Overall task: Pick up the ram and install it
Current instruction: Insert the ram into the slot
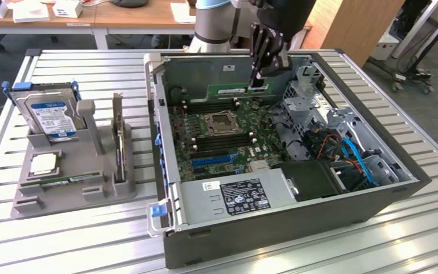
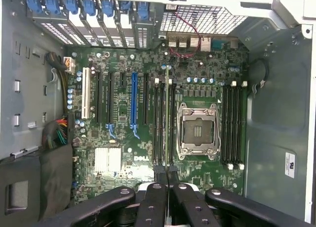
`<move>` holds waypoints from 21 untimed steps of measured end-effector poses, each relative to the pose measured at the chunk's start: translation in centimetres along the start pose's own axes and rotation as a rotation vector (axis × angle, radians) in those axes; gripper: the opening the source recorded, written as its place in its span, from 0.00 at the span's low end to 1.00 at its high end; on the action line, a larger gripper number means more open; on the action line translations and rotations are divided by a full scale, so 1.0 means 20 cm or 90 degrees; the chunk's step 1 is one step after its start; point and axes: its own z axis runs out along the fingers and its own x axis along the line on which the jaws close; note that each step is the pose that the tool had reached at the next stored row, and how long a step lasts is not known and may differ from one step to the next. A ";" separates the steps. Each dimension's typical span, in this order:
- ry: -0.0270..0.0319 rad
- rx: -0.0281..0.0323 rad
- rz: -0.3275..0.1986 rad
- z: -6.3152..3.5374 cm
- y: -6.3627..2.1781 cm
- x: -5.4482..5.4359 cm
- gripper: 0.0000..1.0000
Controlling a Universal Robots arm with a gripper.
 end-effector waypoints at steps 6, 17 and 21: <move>0.0001 0.0000 0.000 0.032 -0.002 0.00 0.11; 0.0000 0.0000 0.000 0.090 -0.005 0.00 0.11; 0.0001 0.0000 0.000 0.107 -0.005 0.01 0.11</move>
